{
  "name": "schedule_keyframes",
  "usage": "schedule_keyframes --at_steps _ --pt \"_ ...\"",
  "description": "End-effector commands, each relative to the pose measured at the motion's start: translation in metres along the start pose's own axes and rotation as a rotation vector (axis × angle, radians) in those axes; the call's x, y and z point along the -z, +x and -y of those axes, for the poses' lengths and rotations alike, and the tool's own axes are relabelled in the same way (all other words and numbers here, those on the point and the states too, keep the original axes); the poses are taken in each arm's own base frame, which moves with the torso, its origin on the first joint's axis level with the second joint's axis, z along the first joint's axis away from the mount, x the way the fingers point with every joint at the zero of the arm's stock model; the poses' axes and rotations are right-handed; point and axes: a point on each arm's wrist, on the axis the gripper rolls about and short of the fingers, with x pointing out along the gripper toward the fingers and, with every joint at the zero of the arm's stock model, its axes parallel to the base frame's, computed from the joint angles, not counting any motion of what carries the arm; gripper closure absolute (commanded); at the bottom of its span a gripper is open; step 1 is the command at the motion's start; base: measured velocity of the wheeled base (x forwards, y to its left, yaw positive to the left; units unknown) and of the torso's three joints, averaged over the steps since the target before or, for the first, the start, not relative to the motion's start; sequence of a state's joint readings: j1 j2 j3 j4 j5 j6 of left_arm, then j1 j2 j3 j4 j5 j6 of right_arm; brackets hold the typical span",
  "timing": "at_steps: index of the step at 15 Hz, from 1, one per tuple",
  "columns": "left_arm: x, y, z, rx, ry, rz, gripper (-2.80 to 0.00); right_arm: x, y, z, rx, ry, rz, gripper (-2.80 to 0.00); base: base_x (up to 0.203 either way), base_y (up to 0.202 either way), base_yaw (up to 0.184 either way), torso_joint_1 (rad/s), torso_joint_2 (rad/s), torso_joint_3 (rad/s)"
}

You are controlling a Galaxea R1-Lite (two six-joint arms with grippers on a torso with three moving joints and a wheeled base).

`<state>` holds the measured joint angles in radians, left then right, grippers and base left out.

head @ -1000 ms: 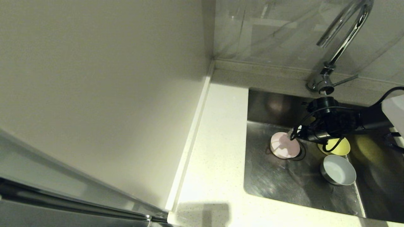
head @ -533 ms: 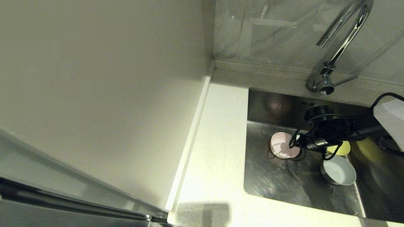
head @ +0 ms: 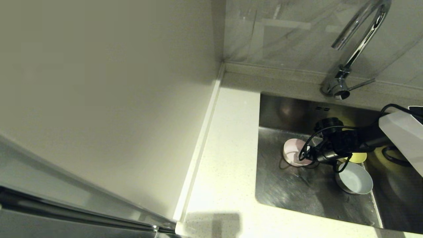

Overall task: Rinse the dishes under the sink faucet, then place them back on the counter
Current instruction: Put a bowl back to the table from the sink

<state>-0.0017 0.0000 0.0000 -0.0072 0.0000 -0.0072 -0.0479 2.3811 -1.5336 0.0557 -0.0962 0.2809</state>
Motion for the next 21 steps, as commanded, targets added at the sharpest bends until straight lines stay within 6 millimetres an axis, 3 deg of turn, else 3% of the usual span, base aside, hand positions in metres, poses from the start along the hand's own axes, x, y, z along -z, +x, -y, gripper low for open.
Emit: schedule_keyframes --at_steps 1,12,16,18,21 --pt "0.001 0.000 0.000 0.000 0.000 -0.003 0.00 0.003 0.006 -0.001 0.000 -0.005 -0.009 0.00 0.000 0.000 0.000 0.000 0.00 0.000" --pt "0.001 0.000 0.000 0.000 0.000 -0.003 0.00 -0.009 -0.003 -0.004 -0.007 -0.031 0.037 0.00 0.000 0.000 0.000 0.000 0.00 0.000" --pt "0.001 0.000 0.000 0.000 0.000 -0.003 0.00 -0.022 -0.019 0.001 -0.009 -0.014 0.100 0.00 0.000 0.000 0.000 0.000 0.00 0.000" --pt "0.001 0.000 0.000 0.000 0.000 -0.003 0.00 -0.025 -0.034 0.013 0.010 -0.033 0.104 0.00 0.000 0.000 0.000 0.000 0.00 0.000" --pt "0.001 0.000 0.000 0.000 0.000 -0.003 0.00 -0.017 -0.058 0.050 0.065 -0.073 0.075 0.00 0.000 0.000 0.000 0.000 0.00 0.000"
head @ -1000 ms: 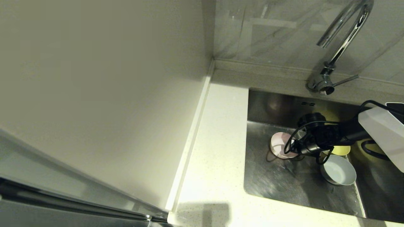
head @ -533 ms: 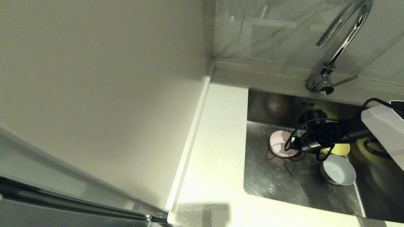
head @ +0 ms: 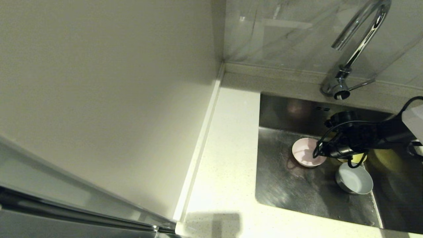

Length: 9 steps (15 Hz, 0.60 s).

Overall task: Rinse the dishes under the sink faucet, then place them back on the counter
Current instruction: Put a bowl back to the table from the sink

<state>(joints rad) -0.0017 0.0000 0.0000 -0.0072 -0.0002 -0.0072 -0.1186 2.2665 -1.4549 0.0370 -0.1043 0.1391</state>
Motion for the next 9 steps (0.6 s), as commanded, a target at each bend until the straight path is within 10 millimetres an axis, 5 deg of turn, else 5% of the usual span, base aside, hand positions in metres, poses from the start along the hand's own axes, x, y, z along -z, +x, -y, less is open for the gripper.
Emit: schedule_keyframes --at_steps 1,9 --pt "0.001 0.000 0.000 0.000 0.000 -0.003 0.00 -0.003 -0.030 0.035 0.044 0.022 0.019 0.00 0.000 0.000 0.000 0.000 0.00 0.000" --pt "0.001 0.000 0.000 0.000 0.000 -0.003 0.00 -0.003 -0.117 0.123 0.060 0.176 0.023 0.00 0.000 0.000 0.000 0.000 0.00 0.000"
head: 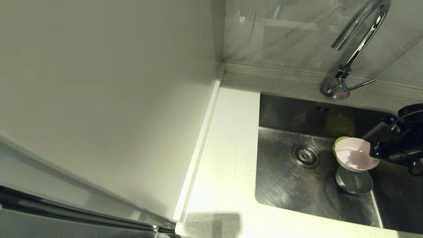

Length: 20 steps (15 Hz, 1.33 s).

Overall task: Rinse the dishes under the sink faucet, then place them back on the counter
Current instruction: Put a bowl back to the table from the sink

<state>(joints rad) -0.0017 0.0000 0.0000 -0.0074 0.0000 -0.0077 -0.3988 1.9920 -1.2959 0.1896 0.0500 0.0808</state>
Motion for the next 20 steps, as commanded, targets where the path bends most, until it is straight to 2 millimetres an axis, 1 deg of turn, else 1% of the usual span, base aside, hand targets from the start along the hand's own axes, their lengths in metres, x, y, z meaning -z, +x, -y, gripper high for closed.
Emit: schedule_keyframes --at_steps 1,2,3,4,5,6,7,8,9,10,11,12,13,14,16,18,19,20 --pt "0.001 0.000 0.000 0.000 0.000 -0.003 0.00 -0.012 -0.035 0.021 0.055 0.018 0.099 0.00 0.000 0.000 0.000 0.000 0.00 0.000" --pt "0.001 0.000 0.000 0.000 0.000 -0.003 0.00 -0.023 -0.042 0.025 0.088 -0.004 0.197 0.00 0.000 0.000 0.000 0.000 0.00 0.000" --pt "0.001 0.000 0.000 0.000 0.000 -0.003 0.00 -0.037 -0.049 0.028 0.107 -0.024 0.334 0.00 0.000 0.000 0.000 0.000 0.00 0.000" --pt "0.001 0.000 0.000 0.000 0.000 -0.003 0.00 -0.053 -0.058 0.029 0.119 -0.047 0.497 0.00 0.000 0.000 0.000 0.000 0.00 0.000" --pt "0.001 0.000 0.000 0.000 0.000 -0.003 0.00 -0.069 -0.074 0.029 0.134 -0.079 0.691 0.00 0.000 0.000 0.000 0.000 0.00 0.000" --pt "0.001 0.000 0.000 0.000 0.000 -0.002 0.00 -0.083 -0.096 0.029 0.149 -0.120 0.897 0.00 0.000 0.000 0.000 0.000 0.00 0.000" --pt "0.001 0.000 0.000 -0.001 0.000 -0.003 0.00 -0.092 -0.122 0.031 0.165 -0.165 1.093 0.00 0.000 0.000 0.000 0.000 0.00 0.000" --pt "0.001 0.000 0.000 0.000 0.000 -0.003 0.00 -0.095 -0.149 0.036 0.190 -0.212 1.270 0.00 0.000 0.000 0.000 0.000 0.00 0.000" --pt "0.001 0.000 0.000 0.000 0.000 -0.003 0.00 -0.090 -0.174 0.046 0.224 -0.262 1.426 0.00 0.000 0.000 0.000 0.000 0.00 0.000" --pt "0.001 0.000 0.000 0.000 0.000 -0.003 0.00 -0.078 -0.189 0.060 0.268 -0.298 1.517 0.00 0.000 0.000 0.000 0.000 0.00 0.000" --pt "0.001 0.000 0.000 0.000 0.000 -0.003 0.00 -0.063 -0.204 0.078 0.333 -0.317 1.600 0.00 0.000 0.000 0.000 0.000 0.00 0.000" --pt "0.001 0.000 0.000 0.000 0.000 -0.003 0.00 -0.048 -0.217 0.089 0.365 -0.312 1.677 0.00 0.000 0.000 0.000 0.000 0.00 0.000" --pt "0.001 0.000 0.000 0.000 0.000 -0.003 0.00 -0.038 -0.228 0.092 0.350 -0.277 1.728 0.00 0.000 0.000 0.000 0.000 0.00 0.000" --pt "0.001 0.000 0.000 0.000 0.000 -0.003 0.00 -0.033 -0.237 0.092 0.380 -0.198 1.757 0.00 0.000 0.000 0.000 0.000 0.00 0.000" --pt "0.001 0.000 0.000 0.000 0.000 -0.003 0.00 -0.028 -0.257 0.086 0.447 0.051 1.854 0.00 0.000 0.000 0.000 0.000 0.00 0.000" --pt "0.001 0.000 0.000 0.000 0.000 -0.003 0.00 -0.019 -0.276 0.071 0.380 0.331 1.961 0.00 0.000 0.000 0.000 0.000 0.00 0.000" --pt "0.001 0.000 0.000 0.000 0.000 -0.003 0.00 -0.011 -0.275 0.068 0.365 0.400 1.956 0.00 0.000 0.000 0.000 0.000 0.00 0.000" --pt "0.001 0.000 0.000 0.000 0.000 -0.002 0.00 -0.006 -0.273 0.064 0.353 0.424 1.939 0.00 0.000 0.000 0.000 0.000 0.00 0.000"
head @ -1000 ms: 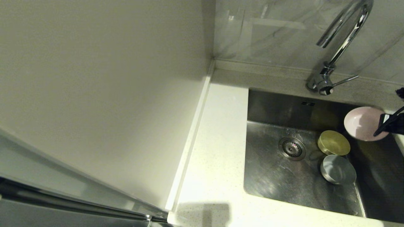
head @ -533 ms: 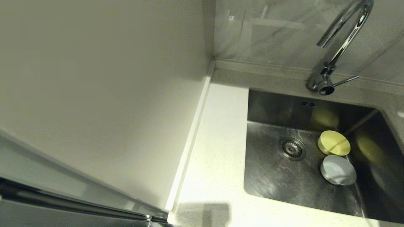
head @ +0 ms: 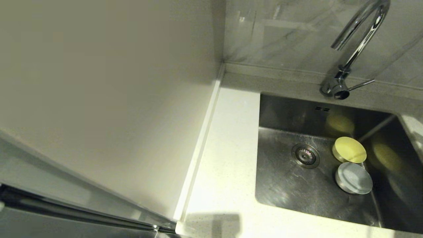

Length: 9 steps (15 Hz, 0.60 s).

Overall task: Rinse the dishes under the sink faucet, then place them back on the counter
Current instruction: Put a bowl back to the table from the sink

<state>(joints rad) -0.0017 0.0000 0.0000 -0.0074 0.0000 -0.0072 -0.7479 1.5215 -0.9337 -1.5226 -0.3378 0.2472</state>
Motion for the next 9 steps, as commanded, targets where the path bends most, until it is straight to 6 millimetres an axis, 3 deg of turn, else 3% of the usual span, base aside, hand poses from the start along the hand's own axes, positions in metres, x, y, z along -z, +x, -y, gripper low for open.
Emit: schedule_keyframes --at_steps 1,5,9 --pt "0.001 0.000 0.000 0.000 0.000 -0.003 0.00 -0.015 -0.014 -0.010 0.024 0.069 0.006 0.00 0.000 0.000 0.000 0.000 0.00 0.000" --pt "0.001 0.000 0.000 0.000 0.000 -0.003 0.00 -0.003 -0.023 -0.024 -0.076 0.010 -0.079 0.00 0.000 0.000 0.000 0.000 0.00 0.000" --pt "0.001 0.000 0.000 0.000 0.000 -0.003 0.00 0.034 -0.032 -0.018 -0.211 -0.147 -0.494 0.00 0.000 0.000 0.000 0.000 0.00 0.000"
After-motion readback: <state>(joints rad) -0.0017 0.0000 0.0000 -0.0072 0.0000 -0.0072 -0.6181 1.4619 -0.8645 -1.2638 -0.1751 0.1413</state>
